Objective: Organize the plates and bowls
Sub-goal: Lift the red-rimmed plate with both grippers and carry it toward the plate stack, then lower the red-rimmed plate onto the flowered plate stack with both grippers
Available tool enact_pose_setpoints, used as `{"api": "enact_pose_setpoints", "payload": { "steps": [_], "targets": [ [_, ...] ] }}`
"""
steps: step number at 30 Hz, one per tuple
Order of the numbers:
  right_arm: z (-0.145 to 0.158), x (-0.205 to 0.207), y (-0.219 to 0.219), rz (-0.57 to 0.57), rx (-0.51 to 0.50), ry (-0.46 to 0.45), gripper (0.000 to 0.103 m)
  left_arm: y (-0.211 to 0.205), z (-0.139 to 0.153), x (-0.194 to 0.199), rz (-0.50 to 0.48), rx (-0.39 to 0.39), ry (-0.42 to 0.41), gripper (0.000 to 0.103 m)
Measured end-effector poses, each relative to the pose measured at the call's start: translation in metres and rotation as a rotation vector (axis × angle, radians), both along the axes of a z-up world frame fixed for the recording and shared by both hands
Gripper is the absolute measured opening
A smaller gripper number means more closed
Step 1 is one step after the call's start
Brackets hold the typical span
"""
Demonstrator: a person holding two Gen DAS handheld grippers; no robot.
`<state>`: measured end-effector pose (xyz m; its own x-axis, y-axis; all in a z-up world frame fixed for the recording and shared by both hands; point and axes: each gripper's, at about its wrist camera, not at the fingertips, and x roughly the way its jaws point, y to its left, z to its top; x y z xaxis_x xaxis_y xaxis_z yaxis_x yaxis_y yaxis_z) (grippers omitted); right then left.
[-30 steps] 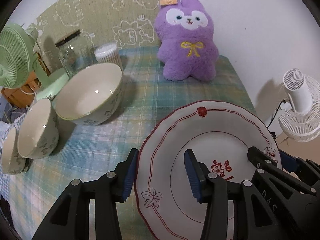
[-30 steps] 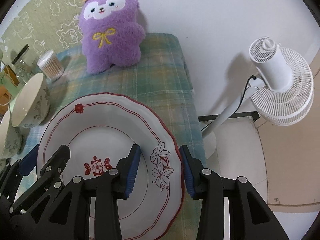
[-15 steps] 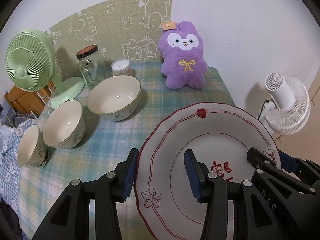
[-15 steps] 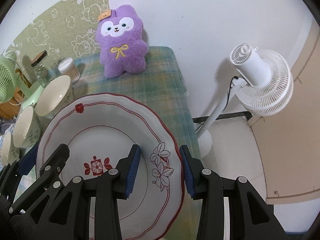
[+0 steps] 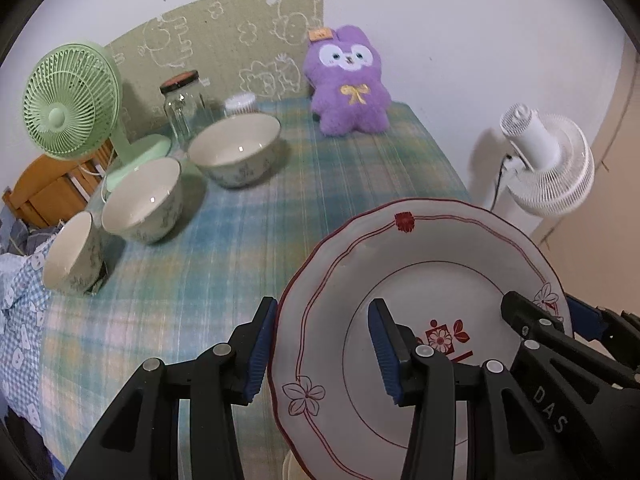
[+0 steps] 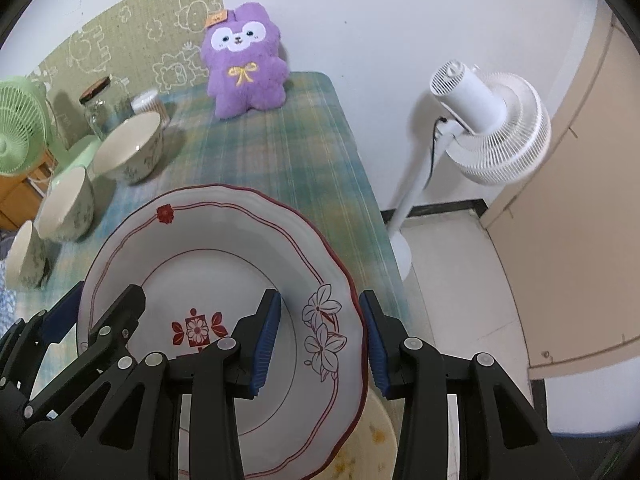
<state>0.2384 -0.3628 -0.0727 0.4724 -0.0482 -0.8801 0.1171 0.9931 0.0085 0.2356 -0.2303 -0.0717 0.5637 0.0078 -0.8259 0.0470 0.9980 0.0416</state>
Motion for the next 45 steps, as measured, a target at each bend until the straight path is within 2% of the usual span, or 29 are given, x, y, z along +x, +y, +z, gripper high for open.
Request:
{"api": "enact_pose_setpoints", "payload": {
  "steps": [9, 17, 21, 34, 42, 45],
  "targets": [
    [-0.019, -0.041, -0.002, -0.06, -0.002, 0.036, 0.044, -0.004, -0.019, -0.035, -0.064, 0.005, 0.045, 0.047],
    [-0.037, -0.063, -0.005, -0.097, 0.0, 0.065, 0.044, -0.008, -0.036, -0.052, -0.105, 0.013, 0.071, 0.046],
    [-0.044, -0.069, -0.006, -0.106, -0.005, 0.073, 0.044, -0.009, -0.043, -0.054, -0.111, 0.015, 0.092, 0.047],
    [-0.043, -0.074, -0.004, -0.119, -0.027, 0.089, 0.044, -0.007, -0.043, -0.06, -0.133, 0.007, 0.087, 0.043],
    [-0.043, -0.075, -0.005, -0.128, -0.028, 0.094, 0.044, -0.008, -0.044, -0.061, -0.131, -0.006, 0.085, 0.044],
    [-0.043, -0.076, -0.005, -0.12, -0.008, 0.096, 0.051, -0.007, -0.043, -0.062, -0.137, -0.019, 0.093, 0.049]
  ]
}}
